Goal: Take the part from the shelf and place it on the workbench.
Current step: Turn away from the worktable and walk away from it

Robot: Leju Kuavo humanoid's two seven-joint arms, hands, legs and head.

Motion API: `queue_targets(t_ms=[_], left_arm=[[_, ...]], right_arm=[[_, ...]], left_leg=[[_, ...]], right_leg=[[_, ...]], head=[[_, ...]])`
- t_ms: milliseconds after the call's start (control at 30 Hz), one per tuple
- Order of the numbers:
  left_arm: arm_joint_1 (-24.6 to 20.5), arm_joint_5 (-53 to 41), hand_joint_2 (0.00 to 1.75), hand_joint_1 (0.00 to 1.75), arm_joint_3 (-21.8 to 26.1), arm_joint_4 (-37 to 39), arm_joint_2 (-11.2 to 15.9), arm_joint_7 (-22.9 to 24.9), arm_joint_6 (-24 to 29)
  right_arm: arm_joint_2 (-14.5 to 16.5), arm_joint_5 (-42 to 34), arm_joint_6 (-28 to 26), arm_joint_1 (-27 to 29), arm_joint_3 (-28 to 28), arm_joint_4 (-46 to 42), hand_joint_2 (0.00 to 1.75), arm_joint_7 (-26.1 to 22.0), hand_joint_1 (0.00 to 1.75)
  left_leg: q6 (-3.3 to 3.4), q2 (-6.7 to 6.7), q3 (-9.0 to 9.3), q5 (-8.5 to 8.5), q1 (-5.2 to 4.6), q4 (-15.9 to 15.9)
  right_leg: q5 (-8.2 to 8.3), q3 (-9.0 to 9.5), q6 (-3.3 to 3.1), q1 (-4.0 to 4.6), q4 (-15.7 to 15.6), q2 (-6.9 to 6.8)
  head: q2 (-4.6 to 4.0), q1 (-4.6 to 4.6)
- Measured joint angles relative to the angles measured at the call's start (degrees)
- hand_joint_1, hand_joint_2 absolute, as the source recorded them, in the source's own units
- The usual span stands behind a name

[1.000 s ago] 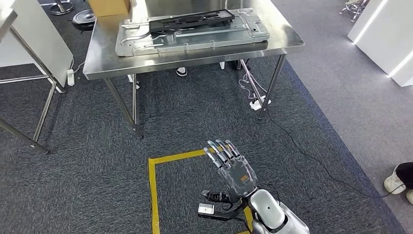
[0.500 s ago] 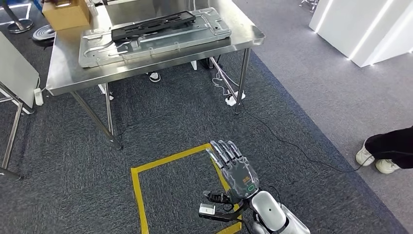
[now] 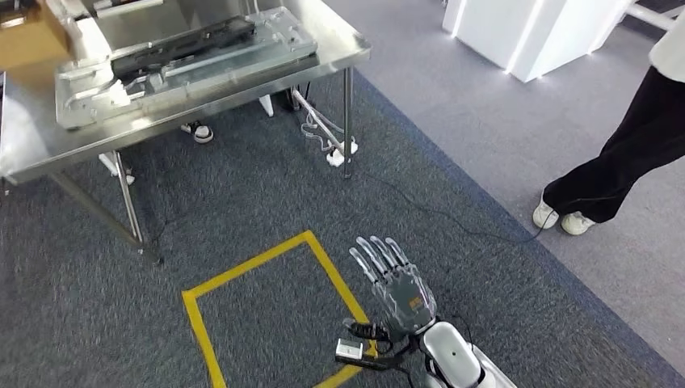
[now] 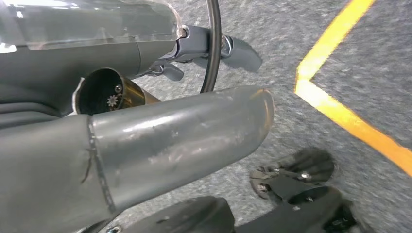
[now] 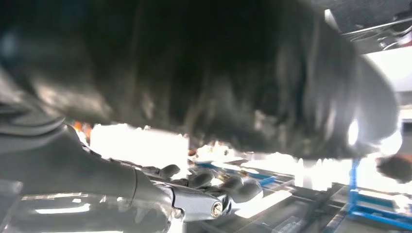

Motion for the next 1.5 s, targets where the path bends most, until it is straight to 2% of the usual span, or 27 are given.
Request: queue_targets(t_ms=[67, 100, 167, 233, 300, 333, 367, 433, 500, 533, 600, 667, 733, 800, 833, 867, 967, 1033, 1100, 1167, 1233, 1267, 1300, 1333, 1367, 1433, 1500], left_arm=[[0.1, 0.2, 0.0, 0.0, 0.1, 0.0, 0.0, 0.0, 0.2], [0.1, 0.3, 0.0, 0.0, 0.1, 0.0, 0.0, 0.0, 0.2], [0.4, 0.7, 0.0, 0.0, 0.4, 0.0, 0.0, 0.1, 0.3], [0.8, 1.1, 0.0, 0.0, 0.8, 0.1, -0.1, 0.2, 0.4], [1.2, 1.3, 0.0, 0.0, 1.1, 0.1, -0.3, 0.3, 0.4], [1.3, 1.4, 0.0, 0.0, 1.2, 0.1, -0.4, 0.3, 0.4], [1.4, 1.4, 0.0, 0.0, 1.3, 0.1, -0.6, 0.1, 0.3], [1.4, 1.4, 0.0, 0.0, 1.4, 0.1, -0.8, -0.4, 0.2], [1.1, 1.4, 0.0, 0.0, 1.5, 0.1, -1.0, -1.0, 0.1], [0.8, 1.3, 0.0, 0.0, 1.5, 0.1, -1.2, -1.3, 0.1], [0.2, 1.0, 0.0, 0.0, 1.5, 0.1, -1.7, -2.1, 0.0], [-0.6, 1.1, 0.0, 0.0, 1.5, 0.1, -2.0, -3.1, 0.0], [-1.3, 1.2, 0.0, 0.0, 1.5, 0.1, -2.1, -3.8, 0.0], [-1.7, 1.3, 0.0, 0.0, 1.5, 0.1, -2.1, -4.0, 0.0], [-1.8, 1.4, 0.0, 0.0, 1.5, 0.1, -2.1, -4.0, 0.0], [-1.9, 1.4, 0.0, 0.0, 1.5, 0.1, -2.2, -4.0, 0.0], [-2.3, 1.4, 0.0, 0.0, 1.5, 0.1, -2.3, -4.2, 0.0], [-2.6, 1.4, 0.0, 0.0, 1.5, 0.1, -2.3, -4.6, 0.2], [-2.8, 1.6, 0.0, 0.0, 1.5, 0.1, -2.2, -4.9, 0.6], [-2.8, 1.8, 0.0, 0.0, 1.6, 0.1, -1.9, -4.4, 1.0], [-2.2, 2.0, 0.0, 0.0, 1.6, 0.1, -1.4, -3.3, 1.5], [-1.6, 2.1, 0.0, 0.0, 1.8, 0.1, -1.1, -2.8, 1.7], [-1.0, 2.3, 0.0, 0.0, 2.0, 0.1, -0.7, -2.4, 1.9], [-0.2, 2.6, 0.0, 0.0, 2.3, 0.1, -0.3, -2.1, 2.1], [0.5, 2.9, 0.0, 0.0, 2.6, 0.1, 0.0, -1.6, 2.3], [1.5, 3.2, 0.0, 0.0, 3.3, 0.1, 0.6, -0.8, 2.5], [1.9, 3.2, 0.0, 0.0, 4.0, 0.1, 1.1, -0.3, 2.6]], right_arm=[[0.0, -0.1, 0.0, 0.2, -0.4, 0.0, 0.0, -0.1, 0.0], [-0.1, -0.1, 0.0, 0.2, -0.6, -0.1, 0.0, -0.3, 0.0], [-0.2, -0.4, 0.1, 0.3, -0.8, -0.1, 0.0, -0.6, 0.0], [-0.2, -0.6, 0.2, 0.4, -0.8, 0.0, 0.0, -0.9, 0.0], [-0.4, -0.7, 0.3, 0.7, -0.8, 0.2, 0.0, -1.0, 0.0], [-0.6, -0.7, 0.4, 0.9, -0.9, 0.2, 0.0, -1.1, 0.0], [-0.8, -0.8, 0.4, 1.1, -1.0, 0.3, 0.0, -1.2, 0.0], [-1.2, -0.9, 0.3, 1.2, -1.2, 0.1, 0.0, -1.3, 0.0], [-1.5, -0.9, 0.3, 1.3, -1.4, -0.2, 0.0, -1.3, 0.0], [-1.7, -0.9, 0.3, 1.4, -1.5, -0.4, 0.0, -1.3, 0.0], [-2.2, -0.9, 0.4, 1.6, -1.9, -0.8, 0.0, -1.3, 0.0], [-2.7, -1.0, 0.4, 1.3, -2.3, -1.2, 0.0, -1.3, 0.0], [-2.9, -1.0, 0.5, 1.0, -2.5, -1.3, 0.0, -1.3, 0.0], [-3.0, -1.0, 0.5, 1.0, -2.5, -1.3, 0.0, -1.3, 0.0], [-3.1, -1.0, 0.5, 1.1, -2.5, -1.3, 0.0, -1.3, 0.0], [-3.2, -1.0, 0.6, 1.1, -2.5, -1.3, 0.0, -1.3, 0.0], [-3.3, -1.0, 0.6, 1.0, -2.7, -1.4, 0.0, -1.3, 0.0], [-3.4, -1.2, 0.5, 1.0, -2.9, -1.5, 0.0, -1.4, 0.0], [-3.3, -2.8, 0.4, 1.0, -3.3, -1.4, 0.0, -1.6, 0.0], [-3.2, -6.0, 0.0, 1.3, -4.0, -1.1, 0.0, -2.1, 0.0], [-2.5, -10.8, -1.3, 2.2, -5.3, 0.3, 0.0, -3.1, 0.0], [-2.0, -14.0, -2.3, 3.0, -6.3, 1.6, 0.0, -4.1, 0.0], [-1.4, -17.9, -3.4, 4.1, -7.5, 3.4, 0.0, -5.5, 0.0], [-0.8, -22.1, -4.5, 5.2, -9.0, 5.6, 0.0, -7.2, 0.0], [-0.1, -26.4, -5.5, 6.1, -10.9, 8.4, 0.0, -9.2, 0.0], [1.4, -33.1, -7.2, 7.0, -15.5, 14.9, 0.0, -12.9, 0.0], [2.7, -36.0, -8.1, 7.4, -19.8, 20.9, 0.0, -15.0, 0.0]], left_leg=[[-0.88, 0.91, 0.25, -0.18, 0.2, 0.1], [-1.25, 0.51, 0.23, -0.57, 0.4, 0.5], [-1.73, -2.28, -1.16, -3.24, 0.74, 3.9], [-1.81, -5.15, -4.46, -7.32, 0.85, 11.4], [-1.52, -5.86, -7.0, -8.73, 0.8, 16.6], [-1.17, -6.01, -6.87, -7.69, 0.71, 16.0], [-0.66, -6.36, -5.71, -5.76, 0.55, 13.4], [0.84, -8.84, -2.26, -1.76, 0.13, 5.6], [1.94, -10.94, -0.51, -0.21, -0.28, 1.3], [2.16, -11.02, -0.42, -0.23, -0.42, 1.0], [2.27, -9.69, -0.1, 0.43, -0.43, 0.0], [2.53, -8.12, 0.36, 1.27, -0.12, -1.4], [2.73, -6.48, 0.45, 1.54, -0.08, -1.9], [2.67, -4.77, 0.36, 1.4, -0.17, -1.8], [2.57, -3.98, 0.34, 1.27, -0.18, -1.6], [2.42, -3.23, 0.32, 1.08, -0.15, -1.4], [1.54, -1.54, 0.22, 0.08, -0.33, -0.1], [0.89, -0.77, 0.23, -0.37, -0.59, 0.4], [0.33, -0.23, 0.34, -0.69, -0.44, 0.6], [-0.27, -2.09, -0.5, -2.68, -0.09, 2.9], [-0.65, -4.94, -3.35, -6.59, 0.16, 9.5], [-0.72, -5.62, -5.11, -8.27, 0.2, 13.3], [-0.71, -5.88, -6.4, -9.06, 0.22, 16.1], [-0.62, -5.98, -6.81, -8.68, 0.23, 16.8], [-0.47, -6.14, -6.14, -7.18, 0.23, 15.2], [0.08, -7.91, -2.66, -3.04, 0.21, 7.4], [0.48, -9.73, -0.27, -1.03, 0.12, 1.8]], right_leg=[[0.26, -0.39, -1.28, 0.27, 0.3, 1.26], [0.45, -0.55, -1.76, 0.25, 0.3, 1.84], [0.89, -0.82, -2.51, 0.14, 0.1, 3.01], [1.09, -1.16, -2.88, 0.35, 0.1, 4.31], [1.18, -1.39, -3.05, 0.73, 0.1, 5.89], [1.21, -1.43, -3.09, 0.94, 0.2, 6.68], [1.24, -1.4, -3.11, 1.12, 0.2, 7.45], [1.32, -1.39, -3.01, 1.28, 0.3, 8.77], [1.58, -1.76, -2.53, 0.96, 0.3, 9.96], [1.81, -1.99, -2.14, 0.81, 0.2, 10.54], [2.16, -2.26, -1.42, 0.67, 0.0, 11.05], [0.49, -3.56, -1.12, 1.07, 2.4, 8.51], [-3.3, -6.83, -0.95, 1.25, 9.3, 5.37], [-5.31, -9.47, -0.57, 1.08, 15.1, 4.48], [-4.73, -9.33, -0.39, 0.95, 15.0, 4.26], [-3.21, -7.94, -0.25, 0.82, 12.7, 3.86], [0.95, -1.9, -0.55, 0.87, 1.9, 0.94], [1.08, -1.37, -1.27, 1.17, 0.5, 0.58], [1.31, -1.58, -1.97, 1.12, 0.3, 1.73], [1.65, -1.65, -2.7, 0.87, 0.0, 2.78], [1.88, -1.86, -3.11, 0.82, -0.1, 3.93], [1.93, -1.98, -3.2, 0.89, 0.0, 4.58], [1.96, -2.06, -3.23, 0.97, 0.0, 5.29], [1.96, -2.1, -3.23, 1.02, 0.0, 6.03], [1.97, -2.11, -3.22, 1.05, 0.1, 6.79], [2.01, -2.11, -3.08, 1.03, 0.2, 8.17], [2.15, -2.27, -2.57, 1.01, 0.3, 9.23]], head=[[0.0, -0.07], [0.0, -0.06], [0.0, -0.08], [0.0, -0.09], [0.0, -0.09], [0.0, -0.08], [0.0, -0.09], [0.0, -0.05], [0.0, -0.08], [0.0, -0.1], [0.0, -0.11], [0.0, -0.04], [0.0, 0.02], [0.0, 0.01], [0.0, 0.0], [0.0, 0.0], [0.0, 0.01], [0.0, -0.02], [0.0, -0.02], [0.0, -0.02], [0.0, -0.03], [0.0, -0.04], [0.0, -0.03], [0.0, -0.03], [0.0, -0.04], [0.0, -0.03], [0.0, -0.03]])
